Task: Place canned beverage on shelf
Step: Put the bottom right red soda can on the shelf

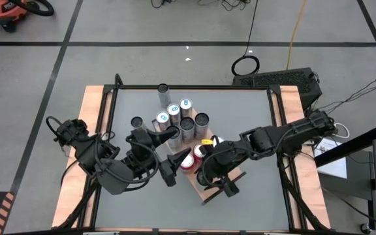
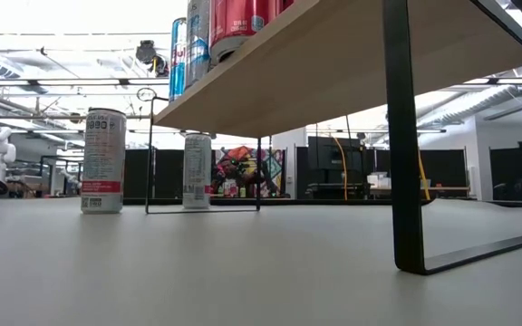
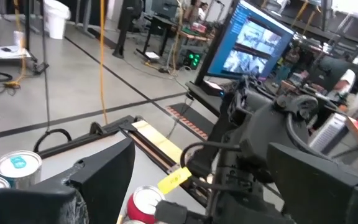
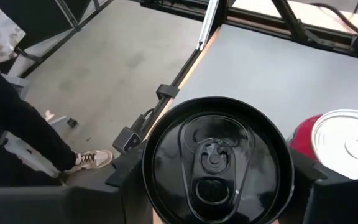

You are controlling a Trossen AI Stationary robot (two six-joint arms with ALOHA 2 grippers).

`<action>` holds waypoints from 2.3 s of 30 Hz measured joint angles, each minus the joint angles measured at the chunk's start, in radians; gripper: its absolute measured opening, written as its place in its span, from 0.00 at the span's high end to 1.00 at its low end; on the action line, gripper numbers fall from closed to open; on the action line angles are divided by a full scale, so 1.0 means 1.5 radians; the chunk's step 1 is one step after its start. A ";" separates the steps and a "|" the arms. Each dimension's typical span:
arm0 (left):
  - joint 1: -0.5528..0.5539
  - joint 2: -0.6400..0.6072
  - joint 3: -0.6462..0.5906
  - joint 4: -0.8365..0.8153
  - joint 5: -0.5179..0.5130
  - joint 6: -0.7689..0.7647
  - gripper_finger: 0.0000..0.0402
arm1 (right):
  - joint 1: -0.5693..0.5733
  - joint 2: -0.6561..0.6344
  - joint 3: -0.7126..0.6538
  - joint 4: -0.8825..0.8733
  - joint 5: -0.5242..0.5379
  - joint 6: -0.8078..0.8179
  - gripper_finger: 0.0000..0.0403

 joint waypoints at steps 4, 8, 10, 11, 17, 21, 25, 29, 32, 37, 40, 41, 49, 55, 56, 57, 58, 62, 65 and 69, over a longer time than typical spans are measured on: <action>0.000 0.000 0.000 -0.013 0.007 -0.004 0.09 | 0.000 0.004 0.000 -0.010 0.002 0.000 0.45; 0.000 0.000 0.000 -0.013 0.012 -0.005 0.09 | 0.005 0.012 0.000 -0.018 0.003 -0.001 0.45; 0.000 0.000 0.000 -0.013 0.012 -0.004 0.09 | 0.007 0.015 0.000 -0.015 0.005 -0.001 0.45; 0.000 0.000 0.000 -0.013 0.012 -0.004 0.09 | 0.010 0.015 0.000 -0.016 0.012 -0.001 0.45; 0.000 0.000 0.000 -0.013 0.012 -0.004 0.09 | 0.013 0.015 0.000 -0.022 0.036 -0.005 0.45; 0.000 0.000 0.000 -0.013 0.012 -0.004 0.09 | 0.012 0.015 0.000 -0.022 0.036 -0.005 0.45; 0.000 0.000 0.000 -0.013 0.012 -0.004 0.09 | 0.012 0.019 0.000 -0.022 0.034 -0.005 0.45; 0.000 0.000 0.000 -0.014 0.012 -0.004 0.09 | 0.016 0.020 0.000 -0.025 0.034 -0.005 0.45; 0.000 0.000 0.000 -0.014 0.012 -0.004 0.09 | 0.016 0.020 0.000 -0.025 0.036 -0.005 0.45; 0.000 0.000 0.000 -0.014 0.012 -0.004 0.09 | 0.016 0.020 0.000 -0.025 0.036 -0.005 0.45; 0.000 0.000 0.000 -0.015 0.012 -0.004 0.09 | 0.016 0.020 0.000 -0.027 0.039 -0.006 0.43; 0.000 0.000 0.000 -0.015 0.012 -0.004 0.09 | 0.017 0.020 0.000 -0.027 0.043 -0.005 0.41; 0.000 0.000 0.000 -0.015 0.012 -0.004 0.09 | 0.017 0.020 0.000 -0.026 0.052 -0.005 0.26; 0.000 0.000 0.000 -0.015 0.012 -0.004 0.09 | 0.017 0.013 0.000 -0.024 0.050 0.006 0.22; 0.000 0.001 0.000 -0.015 0.012 -0.004 0.09 | 0.017 0.010 0.000 -0.024 0.050 0.007 0.22; 0.000 0.001 0.000 -0.015 0.012 -0.004 0.09 | 0.017 0.008 0.000 -0.022 0.050 0.008 0.22; 0.000 0.001 0.000 -0.015 0.012 -0.004 0.09 | 0.017 0.005 0.001 -0.021 0.051 0.010 0.22; 0.000 0.000 0.000 -0.015 0.009 -0.004 0.09 | 0.017 -0.007 0.001 -0.020 0.052 0.025 0.22; 0.000 -0.005 0.000 -0.016 0.004 -0.004 0.09 | 0.017 -0.019 0.001 -0.013 0.052 0.037 0.22; 0.000 -0.028 0.000 -0.034 -0.003 -0.003 0.09 | 0.017 -0.033 0.008 -0.007 0.053 0.058 0.22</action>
